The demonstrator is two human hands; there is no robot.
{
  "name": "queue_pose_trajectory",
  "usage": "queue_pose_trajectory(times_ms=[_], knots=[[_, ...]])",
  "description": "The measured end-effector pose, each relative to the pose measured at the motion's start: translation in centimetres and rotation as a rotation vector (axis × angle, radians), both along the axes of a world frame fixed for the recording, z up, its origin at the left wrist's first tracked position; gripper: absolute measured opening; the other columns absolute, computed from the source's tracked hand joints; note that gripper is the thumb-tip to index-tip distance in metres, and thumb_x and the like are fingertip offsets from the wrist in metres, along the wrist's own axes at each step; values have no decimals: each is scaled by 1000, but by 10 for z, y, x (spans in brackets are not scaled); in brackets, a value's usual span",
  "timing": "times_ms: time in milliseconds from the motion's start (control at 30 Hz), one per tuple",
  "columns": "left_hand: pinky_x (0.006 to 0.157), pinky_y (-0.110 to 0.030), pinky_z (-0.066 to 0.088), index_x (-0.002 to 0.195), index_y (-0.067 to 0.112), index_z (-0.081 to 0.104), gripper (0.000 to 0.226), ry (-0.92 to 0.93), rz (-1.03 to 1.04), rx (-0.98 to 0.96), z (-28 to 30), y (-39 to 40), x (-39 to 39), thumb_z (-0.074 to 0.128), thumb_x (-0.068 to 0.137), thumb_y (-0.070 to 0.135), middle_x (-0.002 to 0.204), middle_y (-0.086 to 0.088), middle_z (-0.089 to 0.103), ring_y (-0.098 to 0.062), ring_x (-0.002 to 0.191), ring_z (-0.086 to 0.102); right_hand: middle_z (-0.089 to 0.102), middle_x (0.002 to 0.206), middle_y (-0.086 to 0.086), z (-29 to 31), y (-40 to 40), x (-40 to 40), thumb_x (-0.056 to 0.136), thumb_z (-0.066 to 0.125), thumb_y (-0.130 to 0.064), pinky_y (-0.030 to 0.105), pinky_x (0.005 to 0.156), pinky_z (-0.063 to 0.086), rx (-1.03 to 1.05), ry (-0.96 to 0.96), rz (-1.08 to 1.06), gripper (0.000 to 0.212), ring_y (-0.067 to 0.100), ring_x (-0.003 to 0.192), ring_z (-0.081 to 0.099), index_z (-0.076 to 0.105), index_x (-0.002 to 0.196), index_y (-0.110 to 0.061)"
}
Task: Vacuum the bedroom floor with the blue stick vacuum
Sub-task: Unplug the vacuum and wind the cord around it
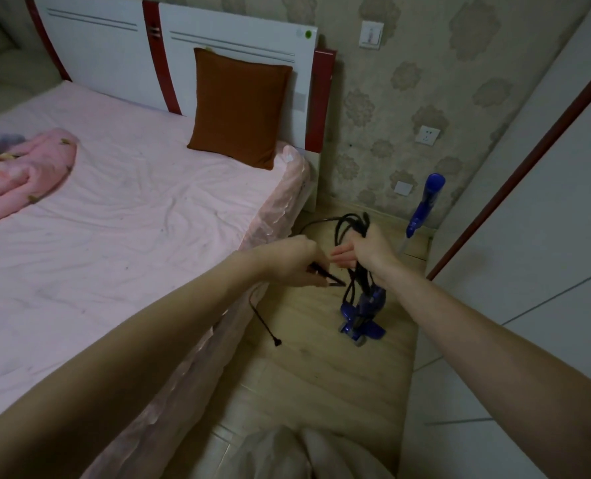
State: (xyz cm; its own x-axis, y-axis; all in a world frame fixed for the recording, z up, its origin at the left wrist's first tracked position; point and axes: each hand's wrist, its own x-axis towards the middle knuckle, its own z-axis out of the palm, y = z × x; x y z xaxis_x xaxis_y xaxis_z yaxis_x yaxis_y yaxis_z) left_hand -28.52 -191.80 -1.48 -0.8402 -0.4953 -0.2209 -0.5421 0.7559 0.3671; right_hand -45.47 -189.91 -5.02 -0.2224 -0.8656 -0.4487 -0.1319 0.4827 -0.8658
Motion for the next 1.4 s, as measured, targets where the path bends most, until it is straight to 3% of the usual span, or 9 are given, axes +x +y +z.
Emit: queue_pose_trajectory(times_ms=[100,233,333,500,633,733,967,1167,1400], knots=[[66,-16,45,96,12,70,19,99,79,101,9,-13,-1,60,93,28,86,1,65,-9,74,59,69,100,10,1,12,9,104,41,-22,23,57,52,-31,37,132,21,16,79,66,55,116,-13],[64,-15,44,87,15,64,17,152,179,126,3,-27,12,61,93,30,80,4,61,-2,69,55,66,63,10,-4,20,10,105,37,-19,27,47,46,-49,-90,234,21,16,47,56,55,98,-10],[63,-11,41,89,18,63,10,109,176,145,-9,-29,25,58,95,23,80,9,58,5,66,53,57,56,6,-2,16,1,104,39,-21,23,39,34,-31,-27,202,23,10,36,40,50,86,-13],[62,-13,37,88,14,59,23,67,207,62,-25,-20,46,43,102,23,74,9,51,1,62,48,66,65,8,6,17,-25,105,39,-23,22,42,45,51,136,215,18,13,43,58,51,104,-9],[58,-15,36,90,18,51,16,32,23,-45,-2,-9,12,41,102,21,77,5,52,-4,63,47,68,68,18,12,17,-13,106,35,-19,28,47,53,23,29,344,22,25,55,68,42,124,-8],[69,-31,46,103,11,58,24,-58,18,-149,13,-15,-5,39,103,25,88,-5,61,-19,75,58,66,64,17,12,16,-1,106,34,-22,29,46,52,-4,15,335,26,24,49,64,45,124,-7],[66,-24,35,100,12,59,28,-229,7,-168,17,-18,-11,36,104,28,82,0,52,-13,71,48,50,52,6,12,20,2,105,39,-28,25,37,30,-13,-134,215,26,14,38,35,50,92,-9],[65,-22,41,89,20,56,20,-95,258,17,-16,-28,20,41,102,24,82,1,57,-12,70,53,41,53,-6,16,21,-30,87,67,-45,21,39,25,14,95,297,34,7,41,33,64,86,-11],[75,-36,48,82,7,63,34,185,1102,142,-100,-31,93,38,103,18,93,-17,69,-34,85,63,41,50,-8,24,29,-68,89,67,-34,18,36,28,-145,29,-2,24,6,39,34,61,77,-14]])
